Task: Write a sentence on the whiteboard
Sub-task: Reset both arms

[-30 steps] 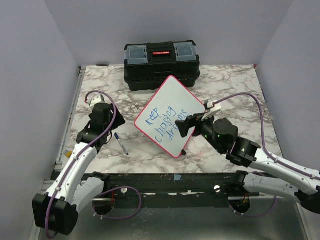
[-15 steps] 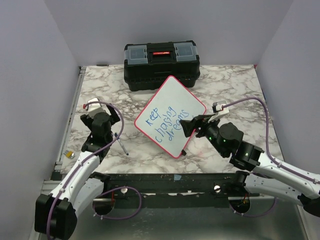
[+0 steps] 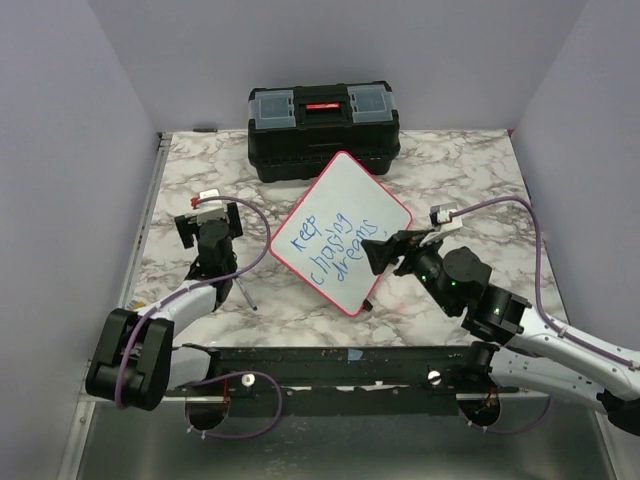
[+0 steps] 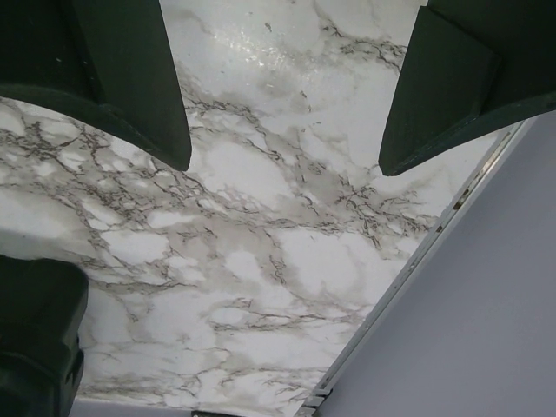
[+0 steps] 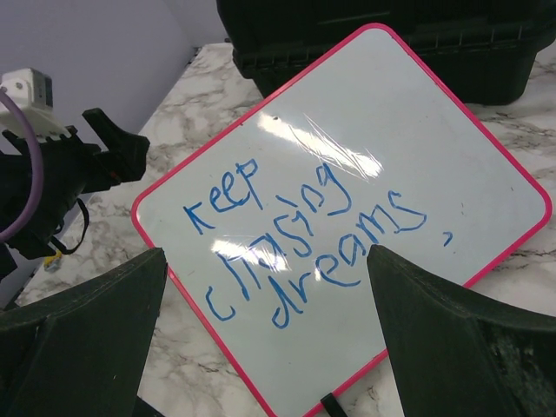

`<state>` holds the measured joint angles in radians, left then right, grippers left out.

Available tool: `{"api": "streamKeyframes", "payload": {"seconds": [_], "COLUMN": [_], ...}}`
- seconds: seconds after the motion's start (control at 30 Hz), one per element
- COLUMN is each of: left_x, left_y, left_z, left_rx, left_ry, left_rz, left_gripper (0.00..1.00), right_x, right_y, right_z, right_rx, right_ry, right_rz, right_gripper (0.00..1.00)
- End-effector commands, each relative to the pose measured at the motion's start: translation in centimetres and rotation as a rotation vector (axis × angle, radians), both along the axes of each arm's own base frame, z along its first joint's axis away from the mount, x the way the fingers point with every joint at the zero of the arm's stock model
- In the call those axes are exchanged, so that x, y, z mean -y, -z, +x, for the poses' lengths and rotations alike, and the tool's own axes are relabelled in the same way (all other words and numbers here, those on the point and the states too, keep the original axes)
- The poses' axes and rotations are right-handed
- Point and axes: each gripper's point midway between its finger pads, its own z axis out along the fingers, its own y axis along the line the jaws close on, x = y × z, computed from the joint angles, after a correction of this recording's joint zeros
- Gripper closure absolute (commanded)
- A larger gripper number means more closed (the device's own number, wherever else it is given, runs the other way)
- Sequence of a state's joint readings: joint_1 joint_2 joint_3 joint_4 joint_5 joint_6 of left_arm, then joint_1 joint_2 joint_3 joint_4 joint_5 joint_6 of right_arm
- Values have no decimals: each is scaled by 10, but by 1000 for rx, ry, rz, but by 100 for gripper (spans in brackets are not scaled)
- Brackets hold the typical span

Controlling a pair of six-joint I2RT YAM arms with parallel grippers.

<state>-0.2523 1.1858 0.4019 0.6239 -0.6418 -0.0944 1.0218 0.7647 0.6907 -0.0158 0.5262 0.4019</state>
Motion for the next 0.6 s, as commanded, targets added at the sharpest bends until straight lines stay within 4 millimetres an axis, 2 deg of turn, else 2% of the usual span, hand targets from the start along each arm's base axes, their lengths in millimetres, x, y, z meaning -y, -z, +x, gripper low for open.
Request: {"api": "streamKeyframes", "payload": {"seconds": [0.0,0.1,0.23,0.3,0.37,0.4,0.47,0.53,0.57], "left_x": [-4,-12,-12,-4,2,-3,5,0,2], "left_y": [-14,-13,-5,-9,0,-10,-1,-4,-2], "left_z": [10,12,14,13,8,6,6,8,8], "left_rx": [93,150,129,161,182,248,190,201,189], "left_ry": [30,55,121,186,235,216,249,228,230], "left_rz": [46,26,-35,-13,-23,20,-12,9,-9], "left_gripper": [9,8,9,10,12,12,12,7,1], "right_x": [1,-1,-5,-8,-10,-12,-15,-18,-18], "right_y": [-6,-3,-3,-2,-1,-2,-2,-2,-4], "right_z": [0,0,2,2,3,3,3,2,2], "right_rx": [12,10,6,4,4,5,2,-3,-3], "right_ry": [8,5,-2,-8,-12,-15,-25,-36,-41], "right_rz": [19,14,2,-2,-1,1,6,12,16], "right_gripper": [0,0,0,0,0,0,0,0,0]}}
